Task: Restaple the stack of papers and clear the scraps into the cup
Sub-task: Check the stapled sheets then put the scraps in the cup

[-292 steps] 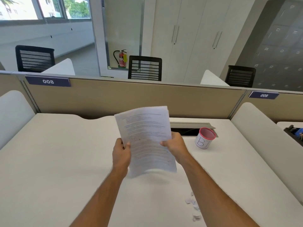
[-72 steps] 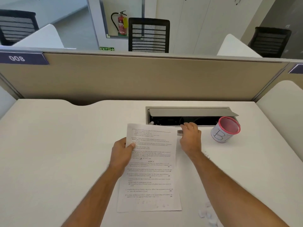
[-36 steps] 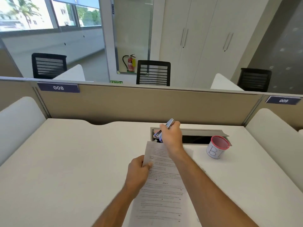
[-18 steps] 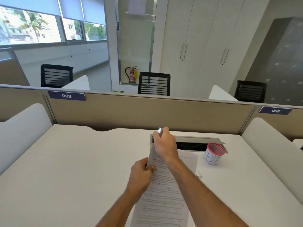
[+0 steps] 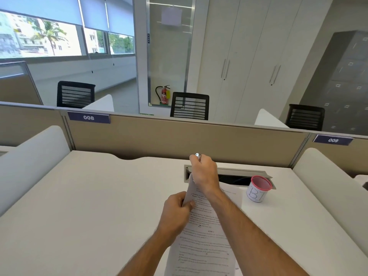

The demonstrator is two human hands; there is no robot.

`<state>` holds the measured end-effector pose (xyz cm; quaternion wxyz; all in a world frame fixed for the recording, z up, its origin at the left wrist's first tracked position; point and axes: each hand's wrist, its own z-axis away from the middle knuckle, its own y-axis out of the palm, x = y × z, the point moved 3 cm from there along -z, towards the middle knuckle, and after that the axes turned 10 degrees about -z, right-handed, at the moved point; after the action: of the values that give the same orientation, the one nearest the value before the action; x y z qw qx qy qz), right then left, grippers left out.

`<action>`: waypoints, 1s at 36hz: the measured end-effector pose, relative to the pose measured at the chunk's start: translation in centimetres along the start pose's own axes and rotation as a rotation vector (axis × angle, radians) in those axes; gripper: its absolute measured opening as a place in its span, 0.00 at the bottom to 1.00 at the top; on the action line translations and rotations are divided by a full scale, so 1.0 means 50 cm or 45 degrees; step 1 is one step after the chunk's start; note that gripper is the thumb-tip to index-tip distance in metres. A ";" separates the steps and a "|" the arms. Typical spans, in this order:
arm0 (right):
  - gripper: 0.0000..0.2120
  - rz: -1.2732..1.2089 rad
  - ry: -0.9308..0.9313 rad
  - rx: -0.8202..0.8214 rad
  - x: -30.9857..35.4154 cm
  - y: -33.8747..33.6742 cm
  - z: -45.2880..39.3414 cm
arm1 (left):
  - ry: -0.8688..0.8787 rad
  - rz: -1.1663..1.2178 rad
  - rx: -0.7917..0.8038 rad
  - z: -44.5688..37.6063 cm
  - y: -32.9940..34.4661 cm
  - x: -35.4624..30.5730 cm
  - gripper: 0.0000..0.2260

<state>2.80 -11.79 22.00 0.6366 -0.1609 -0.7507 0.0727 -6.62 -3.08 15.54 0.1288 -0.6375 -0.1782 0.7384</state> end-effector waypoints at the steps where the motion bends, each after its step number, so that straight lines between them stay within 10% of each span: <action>1: 0.19 0.003 -0.002 0.000 0.002 0.000 0.001 | 0.001 0.002 -0.001 0.002 -0.001 0.000 0.08; 36: 0.22 -0.168 -0.219 -0.081 0.011 0.005 0.025 | -0.019 -0.043 -0.007 0.021 -0.006 0.003 0.07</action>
<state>1.55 -11.24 22.24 0.5678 -0.1246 -0.8134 0.0203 -7.71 -2.84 15.67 0.1380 -0.6293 -0.1919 0.7403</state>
